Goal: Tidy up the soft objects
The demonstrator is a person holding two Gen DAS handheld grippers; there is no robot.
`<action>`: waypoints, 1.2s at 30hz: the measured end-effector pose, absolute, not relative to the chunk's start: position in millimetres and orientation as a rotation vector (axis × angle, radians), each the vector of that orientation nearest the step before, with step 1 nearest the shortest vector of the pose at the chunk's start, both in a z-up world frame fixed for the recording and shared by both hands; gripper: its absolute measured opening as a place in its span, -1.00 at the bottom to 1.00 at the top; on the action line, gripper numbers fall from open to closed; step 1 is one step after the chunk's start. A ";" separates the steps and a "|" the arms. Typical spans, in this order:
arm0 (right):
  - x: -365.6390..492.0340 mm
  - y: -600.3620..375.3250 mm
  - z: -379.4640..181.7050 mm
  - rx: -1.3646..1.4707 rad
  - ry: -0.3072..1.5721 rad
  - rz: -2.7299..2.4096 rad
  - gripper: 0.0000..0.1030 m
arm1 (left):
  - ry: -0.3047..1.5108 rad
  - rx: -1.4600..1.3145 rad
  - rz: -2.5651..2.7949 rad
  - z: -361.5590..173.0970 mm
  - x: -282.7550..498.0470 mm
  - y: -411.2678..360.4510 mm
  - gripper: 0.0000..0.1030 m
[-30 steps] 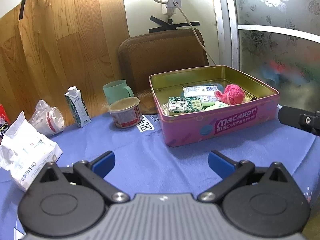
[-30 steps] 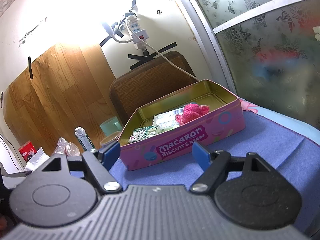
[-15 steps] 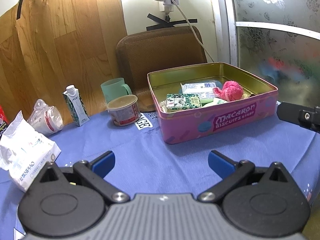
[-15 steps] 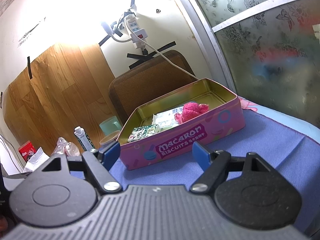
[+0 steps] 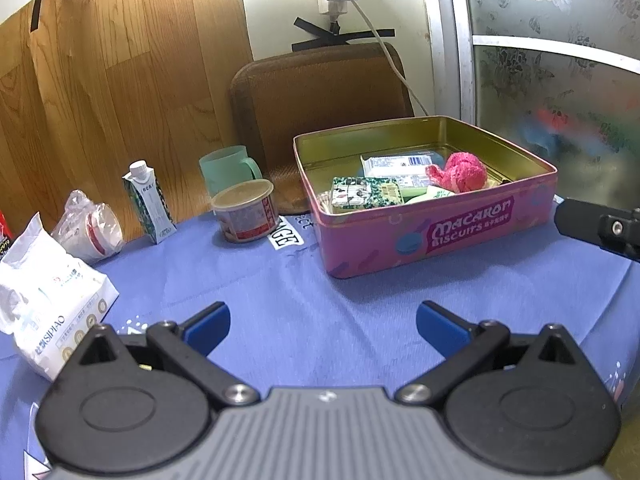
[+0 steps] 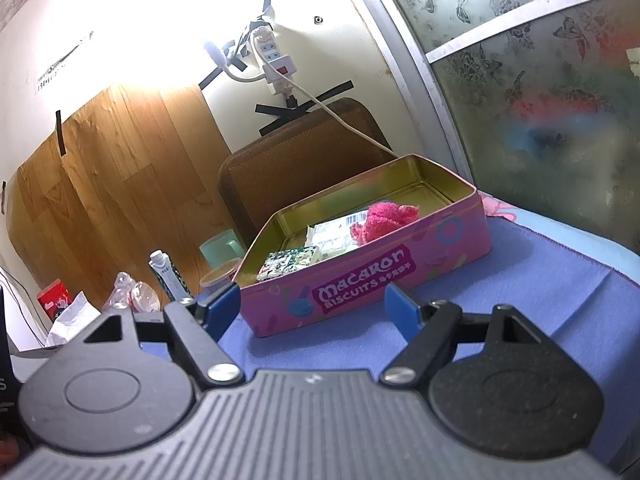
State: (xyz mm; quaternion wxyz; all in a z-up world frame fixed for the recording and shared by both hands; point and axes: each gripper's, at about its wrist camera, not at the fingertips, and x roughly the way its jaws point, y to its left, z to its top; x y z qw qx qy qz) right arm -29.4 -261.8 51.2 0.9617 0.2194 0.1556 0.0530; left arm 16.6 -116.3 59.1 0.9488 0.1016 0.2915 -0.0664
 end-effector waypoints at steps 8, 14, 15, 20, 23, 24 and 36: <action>-24.6 -265.6 47.4 0.443 0.336 0.118 0.58 | 0.623 0.200 -0.130 51.8 19.4 -115.8 1.00; -23.6 -266.9 46.9 0.442 0.340 0.122 0.58 | 0.646 0.194 -0.132 47.1 21.7 -114.5 1.00; -23.5 -267.0 46.6 0.442 0.341 0.123 0.58 | 0.650 0.193 -0.133 46.3 22.5 -114.0 1.00; -21.2 -268.7 44.7 0.440 0.349 0.130 0.58 | 0.670 0.187 -0.137 42.4 24.0 -114.2 1.00; -19.6 -269.0 44.5 0.441 0.353 0.130 0.58 | 0.676 0.185 -0.138 40.9 24.4 -114.3 1.00; -19.4 -269.1 44.3 0.441 0.354 0.130 0.58 | 0.678 0.185 -0.138 40.3 24.8 -114.3 1.00; -18.1 -268.3 42.4 0.440 0.362 0.132 0.58 | 0.701 0.181 -0.147 35.2 25.7 -116.1 1.00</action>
